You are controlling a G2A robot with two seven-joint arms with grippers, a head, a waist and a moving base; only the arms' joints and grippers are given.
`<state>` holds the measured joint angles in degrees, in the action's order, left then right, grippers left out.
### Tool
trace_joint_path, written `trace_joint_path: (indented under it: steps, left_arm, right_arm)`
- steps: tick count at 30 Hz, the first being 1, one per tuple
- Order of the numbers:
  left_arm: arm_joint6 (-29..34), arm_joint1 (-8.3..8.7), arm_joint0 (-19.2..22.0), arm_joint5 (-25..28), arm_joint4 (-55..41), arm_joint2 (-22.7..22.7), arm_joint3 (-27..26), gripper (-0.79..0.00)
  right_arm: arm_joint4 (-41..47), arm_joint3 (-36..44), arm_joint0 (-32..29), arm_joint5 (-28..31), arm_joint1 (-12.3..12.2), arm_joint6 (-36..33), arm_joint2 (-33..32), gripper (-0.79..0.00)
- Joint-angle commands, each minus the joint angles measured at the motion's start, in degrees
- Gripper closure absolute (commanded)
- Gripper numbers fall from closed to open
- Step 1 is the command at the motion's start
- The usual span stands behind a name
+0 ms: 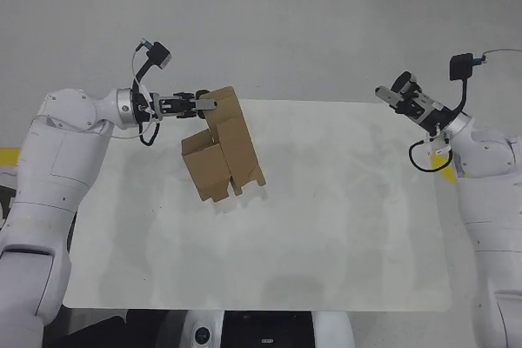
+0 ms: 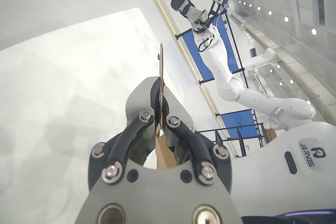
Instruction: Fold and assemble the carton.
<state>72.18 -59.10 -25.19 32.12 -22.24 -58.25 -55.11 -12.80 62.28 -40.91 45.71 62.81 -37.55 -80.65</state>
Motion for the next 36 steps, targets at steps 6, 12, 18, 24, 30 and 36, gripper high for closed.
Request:
trace_joint_path:
  steps: [6,12,18,24,30,36]
  left_arm:
    - [0.6,1.2,-0.5,-0.6,-2.2,3.0,-3.8,0.0]
    - [0.6,2.26,-1.0,-0.6,-3.5,5.7,-7.2,0.0]
    - [0.4,3.29,-1.2,-0.4,-5.1,7.9,-9.4,0.0]
    - [0.0,4.11,-0.8,0.0,-6.9,9.7,-10.4,0.0]
    - [-0.5,4.82,0.0,0.5,-8.5,11.0,-10.2,0.0]
    - [-0.6,5.25,0.9,0.6,-10.3,12.3,-9.4,0.0]
  right_arm:
    - [14.4,-4.8,4.4,1.0,0.7,-15.7,6.9,-0.785]
    - [23.2,-6.1,7.6,-0.3,2.2,-21.3,16.0,-0.785]
    - [29.6,-5.4,10.0,-1.3,3.1,-22.3,25.5,-0.785]
    - [33.5,-4.9,12.6,-1.1,3.7,-22.2,34.2,-0.785]
    - [36.8,-4.6,15.1,0.4,4.2,-20.6,41.4,-0.785]
    - [38.0,-4.2,17.1,3.0,4.5,-18.0,47.7,-0.785]
